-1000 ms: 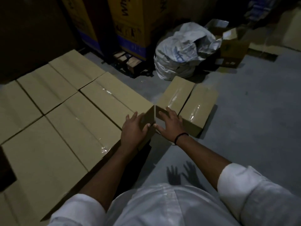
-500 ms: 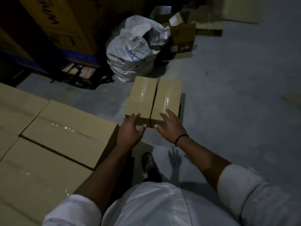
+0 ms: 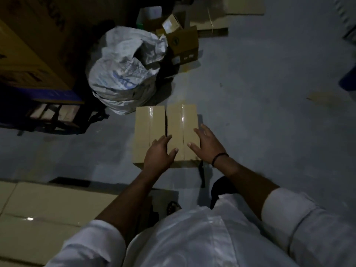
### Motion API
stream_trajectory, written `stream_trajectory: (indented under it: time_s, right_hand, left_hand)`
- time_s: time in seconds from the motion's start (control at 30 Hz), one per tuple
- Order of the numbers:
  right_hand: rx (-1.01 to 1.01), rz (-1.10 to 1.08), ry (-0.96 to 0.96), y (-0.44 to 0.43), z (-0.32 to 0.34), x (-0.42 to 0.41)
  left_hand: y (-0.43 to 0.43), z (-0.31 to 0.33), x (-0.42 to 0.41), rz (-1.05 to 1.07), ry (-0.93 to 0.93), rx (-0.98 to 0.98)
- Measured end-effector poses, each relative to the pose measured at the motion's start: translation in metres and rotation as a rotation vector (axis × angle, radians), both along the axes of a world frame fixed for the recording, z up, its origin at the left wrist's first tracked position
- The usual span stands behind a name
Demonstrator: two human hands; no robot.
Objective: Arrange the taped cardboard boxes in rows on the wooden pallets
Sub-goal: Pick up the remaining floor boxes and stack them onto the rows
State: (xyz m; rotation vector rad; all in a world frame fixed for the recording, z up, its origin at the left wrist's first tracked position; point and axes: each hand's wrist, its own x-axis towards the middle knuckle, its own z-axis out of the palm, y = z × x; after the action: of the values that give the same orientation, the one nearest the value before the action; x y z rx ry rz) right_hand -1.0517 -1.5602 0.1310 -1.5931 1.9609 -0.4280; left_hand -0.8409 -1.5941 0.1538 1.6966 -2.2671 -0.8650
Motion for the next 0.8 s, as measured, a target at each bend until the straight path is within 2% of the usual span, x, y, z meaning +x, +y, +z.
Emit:
stream_trajectory:
  time_s: [0.33,0.57,0.67,0.8]
  right_hand:
    - [0.180,-0.038,-0.069,-0.099,-0.070,-0.072]
    - [0.364,0.083,-0.082,-0.169,-0.117,-0.121]
    - [0.421,0.124,-0.065,-0.200,-0.150,-0.131]
    - [0.517,0.134,-0.039,-0.228,-0.218,-0.139]
  left_hand:
    - [-0.105,-0.055,-0.078,-0.042,-0.120,0.163]
    - [-0.160,-0.091,-0.141,0.192,-0.120,0.340]
    - [-0.180,-0.125,-0.155,0.261,-0.121,0.383]
    - [-0.197,-0.200,-0.157,0.205,-0.170,0.474]
